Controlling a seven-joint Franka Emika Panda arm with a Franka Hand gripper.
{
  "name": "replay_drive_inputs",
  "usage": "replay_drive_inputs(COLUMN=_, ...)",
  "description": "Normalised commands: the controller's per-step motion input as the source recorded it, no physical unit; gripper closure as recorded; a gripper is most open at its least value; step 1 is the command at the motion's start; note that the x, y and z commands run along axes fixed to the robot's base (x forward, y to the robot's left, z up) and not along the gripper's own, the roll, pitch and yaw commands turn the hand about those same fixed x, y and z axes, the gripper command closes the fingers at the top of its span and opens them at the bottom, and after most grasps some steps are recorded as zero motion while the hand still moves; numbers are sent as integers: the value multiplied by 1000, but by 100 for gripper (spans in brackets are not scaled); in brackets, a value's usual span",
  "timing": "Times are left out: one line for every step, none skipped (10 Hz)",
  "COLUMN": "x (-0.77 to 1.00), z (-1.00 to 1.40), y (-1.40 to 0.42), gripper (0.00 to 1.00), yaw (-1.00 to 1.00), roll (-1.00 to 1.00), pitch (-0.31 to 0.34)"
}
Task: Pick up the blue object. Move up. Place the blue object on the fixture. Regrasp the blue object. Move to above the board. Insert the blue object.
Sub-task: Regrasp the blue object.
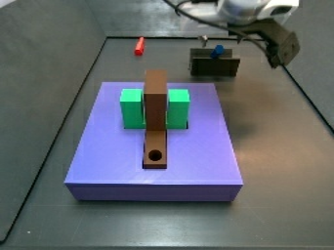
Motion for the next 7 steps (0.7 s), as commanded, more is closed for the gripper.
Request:
replay_drive_inputs(x=0, z=-131, y=-297, gripper=0, yaw=80, roll=317, pitch=0)
replay_drive_inputs(x=-11, z=-263, y=-260, gripper=0, yaw=60, roll=334, pitch=0)
replay_drive_inputs(x=0, z=-226, y=-123, gripper=0, yaw=60, roll=189, pitch=0)
replay_drive_inputs(x=40, z=-194, y=-17, gripper=0, yaw=34, roll=260, pitch=0)
replay_drive_inputs(x=80, z=-249, y=0, gripper=0, yaw=57, roll=323, pitch=0)
replay_drive_inputs(x=71, z=-214, y=57, gripper=0, yaw=66, roll=391, pitch=0)
replay_drive_inputs(x=40, z=-231, y=11, gripper=0, yaw=77, roll=451, pitch=0)
